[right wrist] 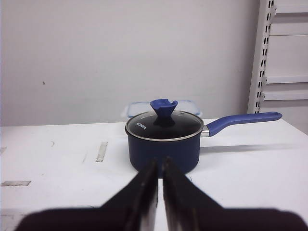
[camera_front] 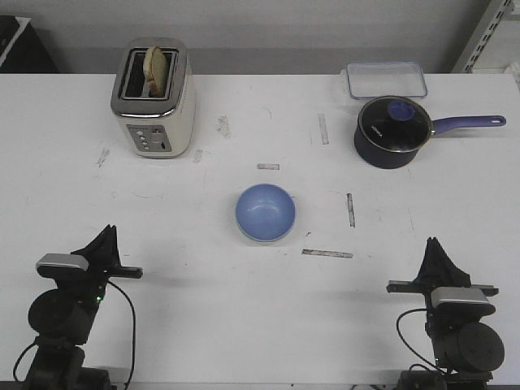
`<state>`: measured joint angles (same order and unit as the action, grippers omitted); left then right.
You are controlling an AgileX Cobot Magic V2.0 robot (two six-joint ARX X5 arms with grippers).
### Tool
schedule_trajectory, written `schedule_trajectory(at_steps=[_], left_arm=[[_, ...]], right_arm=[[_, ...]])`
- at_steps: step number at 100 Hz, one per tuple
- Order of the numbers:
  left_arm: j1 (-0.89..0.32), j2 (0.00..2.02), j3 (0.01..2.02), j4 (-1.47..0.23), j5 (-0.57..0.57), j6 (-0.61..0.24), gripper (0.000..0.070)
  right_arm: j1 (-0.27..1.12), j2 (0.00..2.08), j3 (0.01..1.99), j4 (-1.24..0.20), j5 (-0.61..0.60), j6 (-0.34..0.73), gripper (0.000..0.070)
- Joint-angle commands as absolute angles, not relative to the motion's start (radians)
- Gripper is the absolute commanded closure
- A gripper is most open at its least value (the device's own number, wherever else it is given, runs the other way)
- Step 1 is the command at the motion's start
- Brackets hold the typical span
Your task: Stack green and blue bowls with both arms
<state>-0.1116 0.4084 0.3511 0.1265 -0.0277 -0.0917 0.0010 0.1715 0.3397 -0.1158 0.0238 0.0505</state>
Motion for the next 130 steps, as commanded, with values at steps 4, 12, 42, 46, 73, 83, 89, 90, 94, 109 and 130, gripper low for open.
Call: schedule_trajectory(at_steps=[4, 12, 42, 46, 73, 83, 89, 90, 94, 109, 130], left_arm=[[-0.111, 0.373, 0.361, 0.128, -0.030, -0.082, 0.0699], [-0.110, 0.343, 0.361, 0.109, -0.035, -0.080, 0.0699], [-0.109, 0.235, 0.253, 0.105, -0.038, 0.078, 0.0699], [-0.106, 0.215, 0.231, 0.106, -0.038, 0.077, 0.0699], [-0.077, 0.073, 0.120, 0.105, -0.038, 0.029, 0.0699], [-0.057, 0.027, 0.090, 0.106, -0.038, 0.009, 0.0699], [-0.044, 0.000, 0.069, 0.112, -0.038, 0.003, 0.0699], [-0.043, 0.001, 0.066, 0.117, -0.038, 0.003, 0.0699], [-0.036, 0.003, 0.049, 0.130, -0.038, 0.004, 0.0699], [-0.034, 0.003, 0.013, 0.141, -0.037, -0.001, 0.0699], [-0.034, 0.003, 0.013, 0.143, -0.037, -0.001, 0.0699]], right_arm=[[0.002, 0.171, 0.344, -0.105, 0.027, 0.062, 0.0688], [0.001, 0.171, 0.344, -0.105, 0.027, 0.062, 0.0688], [0.002, 0.171, 0.344, -0.105, 0.026, 0.062, 0.0688], [0.002, 0.171, 0.344, -0.105, 0.027, 0.062, 0.0688], [0.002, 0.171, 0.344, -0.105, 0.027, 0.062, 0.0688], [0.001, 0.171, 0.344, -0.105, 0.026, 0.062, 0.0688], [0.001, 0.171, 0.344, -0.105, 0.027, 0.062, 0.0688], [0.001, 0.171, 0.344, -0.105, 0.027, 0.062, 0.0688], [0.001, 0.171, 0.344, -0.105, 0.026, 0.062, 0.0688], [0.002, 0.171, 0.344, -0.105, 0.026, 0.062, 0.0688], [0.001, 0.171, 0.344, -0.105, 0.026, 0.062, 0.0688]])
